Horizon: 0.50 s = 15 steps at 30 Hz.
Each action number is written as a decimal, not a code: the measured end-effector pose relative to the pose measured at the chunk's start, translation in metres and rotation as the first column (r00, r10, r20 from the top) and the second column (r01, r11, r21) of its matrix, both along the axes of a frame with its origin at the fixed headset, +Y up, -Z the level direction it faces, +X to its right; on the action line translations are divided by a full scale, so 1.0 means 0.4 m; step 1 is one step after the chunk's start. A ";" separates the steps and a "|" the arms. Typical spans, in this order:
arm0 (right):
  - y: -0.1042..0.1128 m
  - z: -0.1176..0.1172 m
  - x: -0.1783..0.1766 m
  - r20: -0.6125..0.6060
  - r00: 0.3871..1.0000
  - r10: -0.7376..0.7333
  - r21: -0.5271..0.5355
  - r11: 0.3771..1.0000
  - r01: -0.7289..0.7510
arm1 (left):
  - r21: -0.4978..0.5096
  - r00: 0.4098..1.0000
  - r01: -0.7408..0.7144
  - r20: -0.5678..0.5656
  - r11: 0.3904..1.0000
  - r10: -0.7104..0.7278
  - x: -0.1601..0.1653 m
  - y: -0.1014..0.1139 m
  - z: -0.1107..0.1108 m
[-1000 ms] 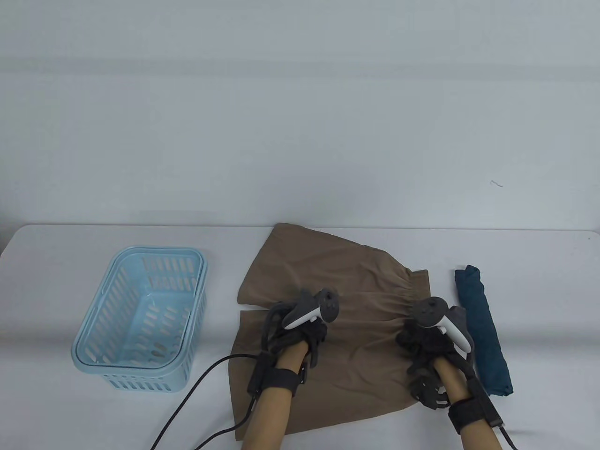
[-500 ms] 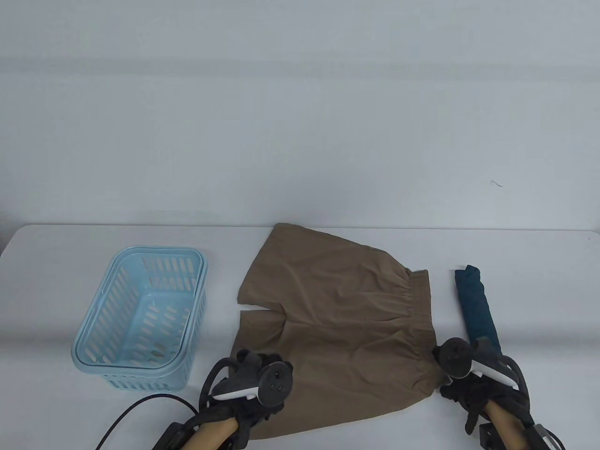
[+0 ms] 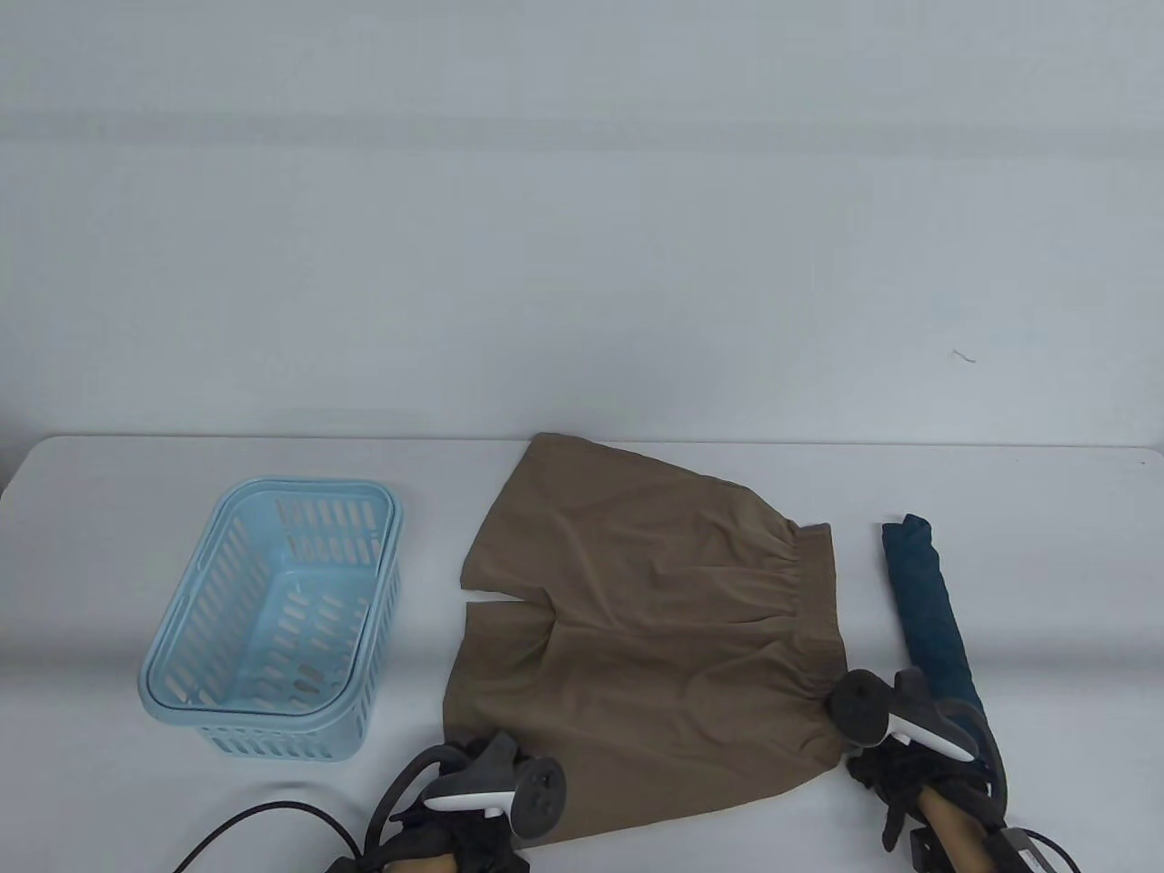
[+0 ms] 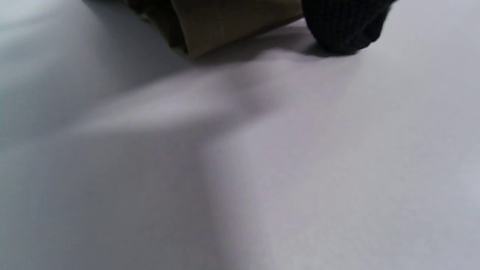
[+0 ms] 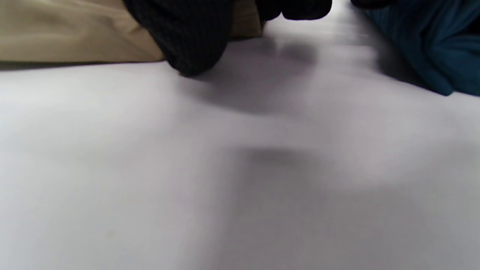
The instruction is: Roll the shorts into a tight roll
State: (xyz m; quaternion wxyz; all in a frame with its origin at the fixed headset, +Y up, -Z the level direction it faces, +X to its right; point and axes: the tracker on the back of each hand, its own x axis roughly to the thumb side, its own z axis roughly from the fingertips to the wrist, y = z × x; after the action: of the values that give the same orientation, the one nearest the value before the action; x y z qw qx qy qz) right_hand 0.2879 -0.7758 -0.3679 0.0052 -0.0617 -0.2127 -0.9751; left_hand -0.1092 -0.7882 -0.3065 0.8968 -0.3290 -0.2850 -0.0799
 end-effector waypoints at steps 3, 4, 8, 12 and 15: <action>0.001 -0.004 0.004 0.021 0.999 -0.032 0.049 0.998 0.031 | 0.030 1.000 -0.012 -0.008 0.999 0.012 0.000 0.001 0.002; 0.001 -0.004 0.004 0.024 0.999 -0.037 0.054 0.998 0.036 | 0.039 1.000 -0.011 -0.006 0.999 0.012 -0.001 0.001 0.002; 0.001 -0.003 0.006 0.038 0.998 -0.052 0.099 0.994 0.048 | 0.173 1.000 0.002 0.027 0.985 -0.007 0.004 -0.002 0.012; -0.001 0.001 0.007 0.061 0.996 -0.067 0.144 0.988 0.058 | 0.369 0.992 0.020 0.111 0.929 -0.065 0.012 0.013 0.012; 0.002 0.006 0.016 0.065 0.992 -0.110 0.217 0.972 0.093 | 0.419 0.995 -0.065 0.098 0.906 0.025 0.002 0.035 0.002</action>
State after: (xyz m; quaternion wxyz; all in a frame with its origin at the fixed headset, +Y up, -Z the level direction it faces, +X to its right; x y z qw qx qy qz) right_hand 0.2942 -0.7751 -0.3656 -0.0464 -0.0340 -0.1034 -0.9930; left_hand -0.1085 -0.7742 -0.3055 0.9343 -0.1171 -0.3089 -0.1337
